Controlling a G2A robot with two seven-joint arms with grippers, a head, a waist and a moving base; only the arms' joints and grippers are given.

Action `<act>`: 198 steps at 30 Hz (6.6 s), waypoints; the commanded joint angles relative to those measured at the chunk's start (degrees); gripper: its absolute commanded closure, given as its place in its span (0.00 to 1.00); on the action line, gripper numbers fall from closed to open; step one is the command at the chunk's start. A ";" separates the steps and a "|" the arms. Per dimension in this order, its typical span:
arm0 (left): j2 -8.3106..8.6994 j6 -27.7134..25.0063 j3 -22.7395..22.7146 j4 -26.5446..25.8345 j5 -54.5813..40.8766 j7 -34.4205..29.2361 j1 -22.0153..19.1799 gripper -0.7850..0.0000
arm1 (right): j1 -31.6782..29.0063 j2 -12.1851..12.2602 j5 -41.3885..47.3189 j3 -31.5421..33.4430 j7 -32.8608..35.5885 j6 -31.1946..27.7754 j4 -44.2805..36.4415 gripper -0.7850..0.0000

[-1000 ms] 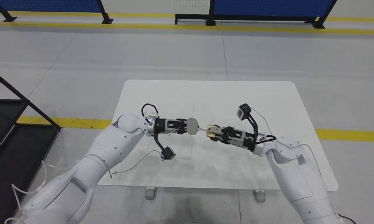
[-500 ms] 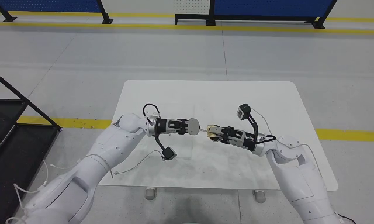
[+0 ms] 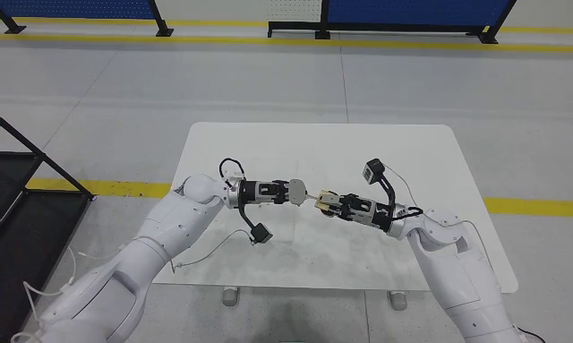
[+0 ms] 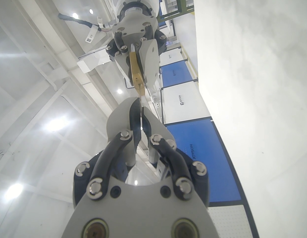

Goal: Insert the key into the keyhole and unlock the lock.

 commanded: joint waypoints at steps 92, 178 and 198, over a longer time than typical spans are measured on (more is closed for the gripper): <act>3.64 -16.79 -2.04 -10.07 -1.32 18.34 1.81 1.00 | 13.80 3.15 8.68 -11.89 27.75 -1.94 8.37 1.00; 1.94 -14.10 2.55 -8.94 -2.81 15.65 -0.25 1.00 | 14.04 3.21 9.25 -12.77 27.53 -1.39 8.58 1.00; 2.48 -14.42 -0.11 -8.20 -4.86 15.97 0.20 0.00 | 14.04 3.21 9.25 -12.77 27.53 -1.39 8.58 1.00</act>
